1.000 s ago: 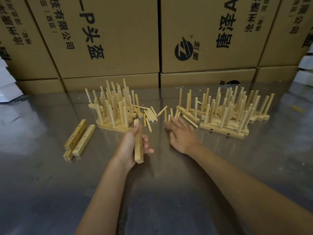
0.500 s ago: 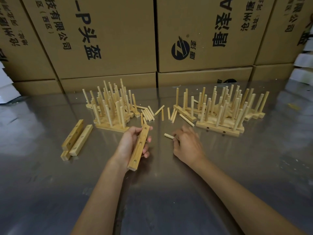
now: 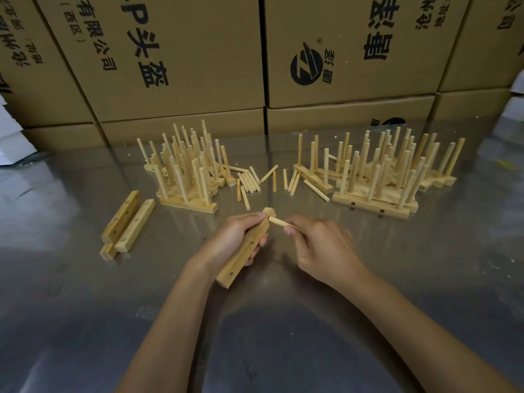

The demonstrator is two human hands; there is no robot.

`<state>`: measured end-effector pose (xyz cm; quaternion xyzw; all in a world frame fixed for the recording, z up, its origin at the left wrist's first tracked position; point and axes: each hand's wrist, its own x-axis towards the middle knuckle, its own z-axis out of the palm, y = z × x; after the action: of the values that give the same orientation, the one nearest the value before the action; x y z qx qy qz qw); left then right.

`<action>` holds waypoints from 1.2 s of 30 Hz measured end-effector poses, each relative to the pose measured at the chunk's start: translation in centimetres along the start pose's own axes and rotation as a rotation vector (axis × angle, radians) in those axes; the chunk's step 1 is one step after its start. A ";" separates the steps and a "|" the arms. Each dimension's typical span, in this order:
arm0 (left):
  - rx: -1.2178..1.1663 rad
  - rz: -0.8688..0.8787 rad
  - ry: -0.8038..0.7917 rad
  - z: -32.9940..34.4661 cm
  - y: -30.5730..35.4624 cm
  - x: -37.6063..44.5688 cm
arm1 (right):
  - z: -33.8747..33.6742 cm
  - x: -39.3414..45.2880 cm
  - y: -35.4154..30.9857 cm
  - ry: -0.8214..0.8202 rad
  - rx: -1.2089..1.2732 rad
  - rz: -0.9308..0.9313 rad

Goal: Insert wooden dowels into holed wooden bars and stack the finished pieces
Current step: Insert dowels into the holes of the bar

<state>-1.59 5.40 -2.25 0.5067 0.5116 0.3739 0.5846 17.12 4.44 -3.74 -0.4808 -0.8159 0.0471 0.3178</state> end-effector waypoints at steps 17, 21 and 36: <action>0.223 0.063 0.098 0.4 -0.7 0.4 | -1.0 2.5 -1.3 -0.203 -0.056 0.124; 0.303 0.062 0.095 0.7 -0.6 0.5 | -0.4 2.3 0.0 -0.274 0.306 0.348; 0.295 0.057 0.103 0.9 -0.2 0.4 | 0.9 1.3 -0.8 -0.095 0.140 0.283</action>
<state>-0.65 5.58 -2.53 0.5817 0.5755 0.3366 0.4660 15.61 5.29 -3.51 -0.5646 -0.7490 0.1708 0.3017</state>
